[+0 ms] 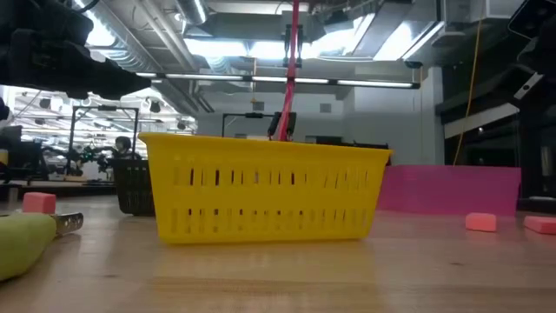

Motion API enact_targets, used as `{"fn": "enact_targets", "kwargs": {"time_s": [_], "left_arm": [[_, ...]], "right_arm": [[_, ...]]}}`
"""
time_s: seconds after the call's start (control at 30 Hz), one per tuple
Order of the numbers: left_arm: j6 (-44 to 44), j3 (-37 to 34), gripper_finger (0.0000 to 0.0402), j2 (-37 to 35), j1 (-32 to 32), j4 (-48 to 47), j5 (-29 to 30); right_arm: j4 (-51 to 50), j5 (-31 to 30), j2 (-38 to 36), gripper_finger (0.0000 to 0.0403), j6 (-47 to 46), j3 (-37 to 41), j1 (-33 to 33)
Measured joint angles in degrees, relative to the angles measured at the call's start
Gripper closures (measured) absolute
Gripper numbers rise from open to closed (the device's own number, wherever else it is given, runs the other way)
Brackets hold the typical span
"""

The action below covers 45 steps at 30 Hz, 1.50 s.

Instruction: Pick & Place School Supplies

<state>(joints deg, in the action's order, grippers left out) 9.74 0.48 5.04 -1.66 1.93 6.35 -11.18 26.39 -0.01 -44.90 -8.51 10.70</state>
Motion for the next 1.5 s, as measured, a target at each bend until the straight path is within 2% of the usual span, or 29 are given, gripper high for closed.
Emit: {"fn": "enact_targets", "kwargs": {"time_s": [0.93, 1.0, 1.03, 1.1, 1.17, 1.27, 1.3, 1.5], "left_arm": [[0.0, 0.0, 0.0203, 0.0, 0.0, 0.0, 0.0], [0.0, 0.0, 0.0203, 0.0, 0.0, 0.0, 0.0], [0.0, 0.0, 0.0203, 0.0, 0.0, 0.0, 0.0], [0.0, 0.0, 0.0203, 0.0, 0.0, 0.0, 0.0], [0.0, 0.0, 0.0203, 0.0, 0.0, 0.0, 0.0], [0.0, 0.0, 0.0203, 0.0, 0.0, 0.0, 0.0], [0.0, 0.0, 0.0203, 0.0, 0.0, 0.0, 0.1], [0.0, 0.0, 0.0203, 0.0, 0.0, 0.0, 0.1]], "right_arm": [[0.0, -0.1, 0.0, 0.0253, 0.4, 0.0, 0.0], [0.0, -2.9, 0.0, 0.0253, 4.2, 0.0, 0.0], [0.2, -6.3, 0.0, 0.0253, 5.4, 0.0, 0.0], [0.3, -12.1, 0.0, 0.0253, 2.7, 0.0, 0.3], [4.1, -11.1, 0.0, 0.0253, 1.6, 1.9, 1.4], [19.3, -6.1, 0.0, 0.0253, 3.2, 7.8, 4.1], [18.7, -5.1, 0.1, 0.0253, 4.5, 7.5, 5.2], [25.7, -9.8, 0.7, 0.0253, 9.0, 7.7, 12.3]]}}
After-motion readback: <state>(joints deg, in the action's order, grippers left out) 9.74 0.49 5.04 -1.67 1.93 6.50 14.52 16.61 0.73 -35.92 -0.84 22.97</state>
